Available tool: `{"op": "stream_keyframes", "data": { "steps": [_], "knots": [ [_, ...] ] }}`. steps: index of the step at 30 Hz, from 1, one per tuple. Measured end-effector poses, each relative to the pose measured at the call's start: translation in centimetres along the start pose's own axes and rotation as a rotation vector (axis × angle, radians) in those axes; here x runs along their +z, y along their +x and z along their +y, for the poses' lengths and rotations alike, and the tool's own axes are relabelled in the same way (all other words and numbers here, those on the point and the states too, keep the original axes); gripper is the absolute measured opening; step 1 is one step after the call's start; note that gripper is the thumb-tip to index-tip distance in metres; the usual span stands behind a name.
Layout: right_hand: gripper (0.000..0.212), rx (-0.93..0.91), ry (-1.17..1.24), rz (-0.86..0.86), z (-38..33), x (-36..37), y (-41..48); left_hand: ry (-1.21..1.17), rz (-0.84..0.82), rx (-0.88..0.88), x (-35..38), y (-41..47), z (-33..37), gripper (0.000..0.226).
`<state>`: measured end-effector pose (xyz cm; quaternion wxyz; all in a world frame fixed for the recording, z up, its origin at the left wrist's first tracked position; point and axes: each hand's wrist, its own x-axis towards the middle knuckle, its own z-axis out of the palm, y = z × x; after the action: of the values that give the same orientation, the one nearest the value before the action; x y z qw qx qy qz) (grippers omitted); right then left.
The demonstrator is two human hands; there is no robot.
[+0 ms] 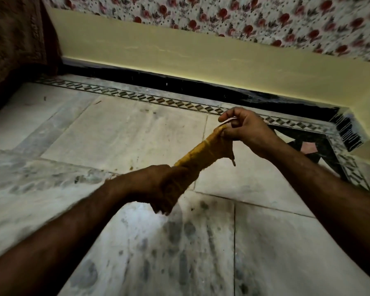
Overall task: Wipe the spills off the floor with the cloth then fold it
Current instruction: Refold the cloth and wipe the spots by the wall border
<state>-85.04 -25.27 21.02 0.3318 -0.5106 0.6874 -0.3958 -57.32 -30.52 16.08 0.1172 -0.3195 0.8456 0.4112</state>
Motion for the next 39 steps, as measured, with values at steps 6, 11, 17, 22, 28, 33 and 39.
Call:
{"op": "stream_keyframes", "data": {
  "steps": [6,11,17,22,28,33,39],
  "knots": [
    [0.036,0.055,0.091,-0.051,0.4,1.5,-2.5,-0.612,0.127,-0.043,0.1,-0.3,-1.3,0.097],
    [0.041,0.045,0.086,-0.099,0.1,6.9,-6.3,-0.93,0.152,0.014,0.0,-0.2,-0.3,0.067],
    [0.04,-0.045,-0.002,-0.02,0.2,10.8,-8.7,-0.984,0.171,0.075,0.4,0.1,0.1,0.042],
    [0.039,-0.096,0.053,-0.092,1.0,11.4,-9.9,-0.973,0.321,-0.005,1.8,0.6,0.4,0.042],
    [0.102,-0.234,-0.373,-0.238,5.2,10.5,-9.4,-1.221,0.388,-0.06,4.3,2.0,2.4,0.019],
    [0.041,0.084,0.009,0.043,10.2,10.1,-9.2,-1.256,0.184,-0.122,5.6,4.0,2.0,0.016],
    [0.027,0.106,-0.151,0.143,10.9,6.4,-8.8,-0.323,0.598,-0.146,7.3,5.8,-3.5,0.041]
  ]
}}
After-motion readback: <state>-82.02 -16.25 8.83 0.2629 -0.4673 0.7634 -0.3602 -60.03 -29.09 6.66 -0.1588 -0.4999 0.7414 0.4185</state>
